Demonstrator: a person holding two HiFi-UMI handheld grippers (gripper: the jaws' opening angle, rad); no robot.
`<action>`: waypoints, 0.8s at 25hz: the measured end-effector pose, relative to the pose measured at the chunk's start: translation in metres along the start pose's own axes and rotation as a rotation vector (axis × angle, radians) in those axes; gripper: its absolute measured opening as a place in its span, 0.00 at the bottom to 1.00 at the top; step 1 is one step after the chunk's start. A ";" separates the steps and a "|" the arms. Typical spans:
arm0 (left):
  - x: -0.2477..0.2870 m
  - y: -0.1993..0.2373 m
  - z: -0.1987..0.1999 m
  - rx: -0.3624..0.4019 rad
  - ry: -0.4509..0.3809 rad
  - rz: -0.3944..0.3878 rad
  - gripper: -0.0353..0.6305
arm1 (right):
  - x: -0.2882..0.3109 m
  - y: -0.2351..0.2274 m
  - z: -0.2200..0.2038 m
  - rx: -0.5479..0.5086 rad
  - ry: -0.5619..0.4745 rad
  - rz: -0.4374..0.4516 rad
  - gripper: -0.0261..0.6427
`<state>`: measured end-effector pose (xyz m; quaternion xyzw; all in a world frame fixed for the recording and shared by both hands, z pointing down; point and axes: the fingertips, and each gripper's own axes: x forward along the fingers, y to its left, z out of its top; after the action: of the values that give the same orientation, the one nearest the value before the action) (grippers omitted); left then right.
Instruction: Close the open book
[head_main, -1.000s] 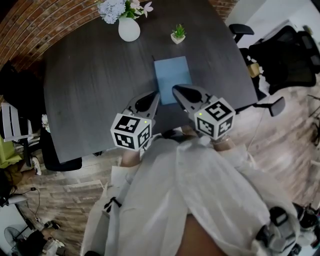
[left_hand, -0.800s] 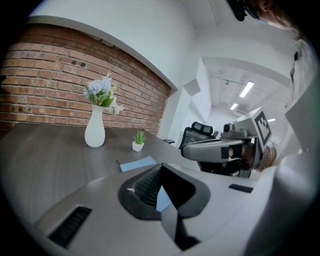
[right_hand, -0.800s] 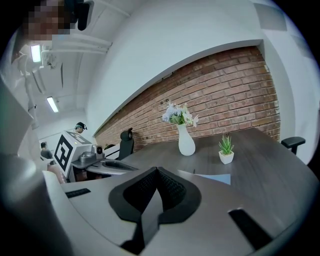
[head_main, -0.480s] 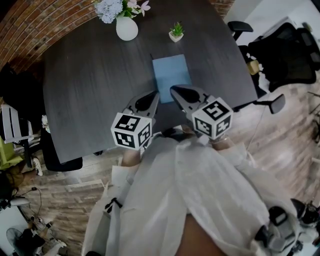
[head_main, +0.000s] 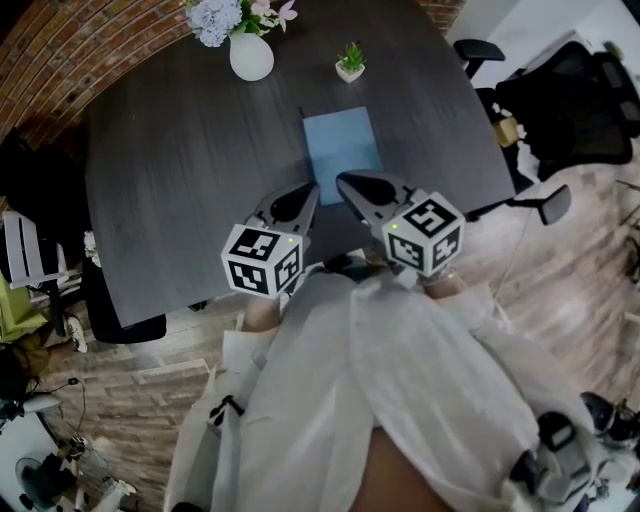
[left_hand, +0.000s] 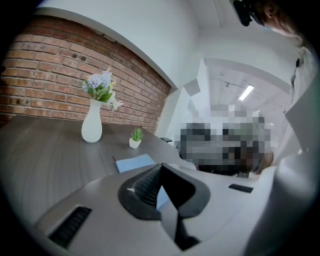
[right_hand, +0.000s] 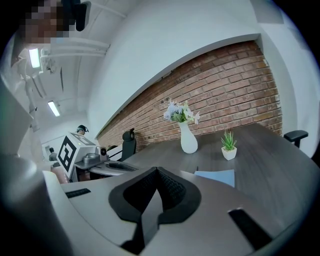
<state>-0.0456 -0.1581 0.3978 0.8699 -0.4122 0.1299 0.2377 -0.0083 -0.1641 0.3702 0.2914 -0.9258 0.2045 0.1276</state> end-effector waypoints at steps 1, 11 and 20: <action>0.000 0.000 0.000 0.002 0.002 0.001 0.06 | 0.000 0.000 0.000 0.000 -0.001 0.001 0.05; 0.000 0.001 0.001 0.009 0.006 0.004 0.06 | 0.001 -0.001 -0.001 0.003 0.002 0.002 0.05; 0.001 0.000 -0.002 0.007 0.013 -0.001 0.06 | 0.000 -0.002 -0.002 0.014 0.007 -0.002 0.05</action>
<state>-0.0446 -0.1578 0.3998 0.8700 -0.4098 0.1368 0.2376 -0.0067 -0.1652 0.3724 0.2927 -0.9236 0.2115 0.1289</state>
